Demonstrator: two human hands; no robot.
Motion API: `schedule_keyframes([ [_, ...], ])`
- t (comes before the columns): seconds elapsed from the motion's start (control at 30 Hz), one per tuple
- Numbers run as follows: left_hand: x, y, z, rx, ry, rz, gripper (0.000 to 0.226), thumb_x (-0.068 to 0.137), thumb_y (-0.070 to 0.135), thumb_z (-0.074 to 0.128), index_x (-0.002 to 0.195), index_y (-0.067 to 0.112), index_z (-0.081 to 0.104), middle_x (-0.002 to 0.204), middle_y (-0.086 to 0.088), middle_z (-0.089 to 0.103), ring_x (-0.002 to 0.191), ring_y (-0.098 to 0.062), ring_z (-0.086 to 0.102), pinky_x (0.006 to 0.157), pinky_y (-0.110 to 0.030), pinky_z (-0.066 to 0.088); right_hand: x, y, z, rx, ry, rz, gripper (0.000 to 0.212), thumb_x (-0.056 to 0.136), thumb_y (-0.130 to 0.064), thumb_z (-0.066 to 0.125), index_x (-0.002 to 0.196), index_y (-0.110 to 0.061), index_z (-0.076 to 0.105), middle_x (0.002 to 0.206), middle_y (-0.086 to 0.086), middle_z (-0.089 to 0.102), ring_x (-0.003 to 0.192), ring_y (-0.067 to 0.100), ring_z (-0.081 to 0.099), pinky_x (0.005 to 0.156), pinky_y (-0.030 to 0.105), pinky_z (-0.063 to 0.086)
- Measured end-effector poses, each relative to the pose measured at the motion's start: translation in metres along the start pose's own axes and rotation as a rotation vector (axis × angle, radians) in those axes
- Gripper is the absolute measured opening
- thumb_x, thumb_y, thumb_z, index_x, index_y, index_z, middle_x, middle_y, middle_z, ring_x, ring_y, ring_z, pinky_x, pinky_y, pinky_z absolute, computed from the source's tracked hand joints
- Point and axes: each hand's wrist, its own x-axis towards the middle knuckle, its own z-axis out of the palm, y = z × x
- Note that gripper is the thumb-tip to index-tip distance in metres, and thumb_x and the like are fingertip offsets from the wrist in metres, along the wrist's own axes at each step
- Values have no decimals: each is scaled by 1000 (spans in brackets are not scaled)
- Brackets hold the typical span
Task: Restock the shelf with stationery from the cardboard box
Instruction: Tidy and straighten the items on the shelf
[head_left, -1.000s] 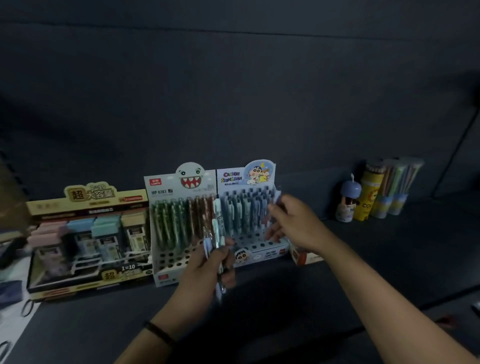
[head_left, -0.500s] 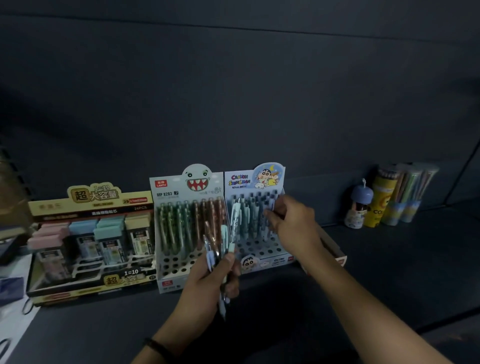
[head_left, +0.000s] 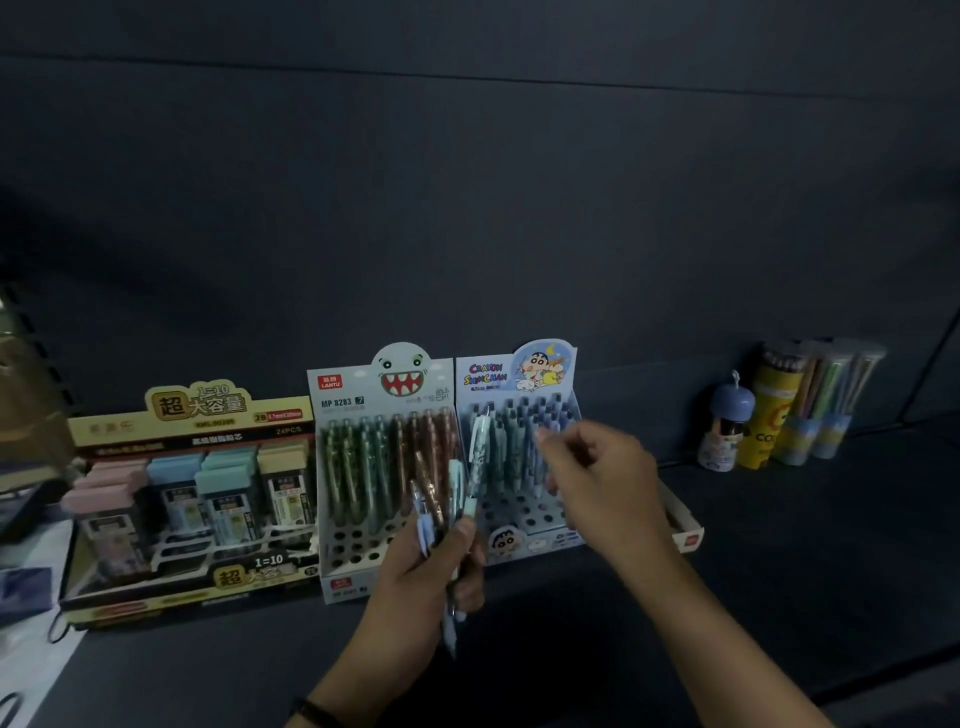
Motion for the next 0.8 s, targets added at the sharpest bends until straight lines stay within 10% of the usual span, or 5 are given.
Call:
schedule_keyframes([
  [0.4,-6,6,1,143,44,70,23,98,27,65,80,13,69,73,-30,52,52,-24,39,52,-35,35,-8,-31,16,179,-177,-16,23,98,-22,76,78,-11,76,67,4,76,58,16,75,57,35,60],
  [0.6,-6,10,-6,79,96,40,31,103,35,58,126,16,65,74,-13,56,51,-23,36,51,-34,37,13,-26,3,243,73,-90,14,95,-16,79,104,-18,68,77,3,77,64,17,77,63,40,65],
  [0.8,-2,8,-11,32,168,-45,18,112,11,45,96,11,54,73,-6,36,57,-19,17,50,-30,24,16,-5,30,67,34,-156,9,98,-19,75,95,-18,67,76,-8,75,65,2,75,66,31,66],
])
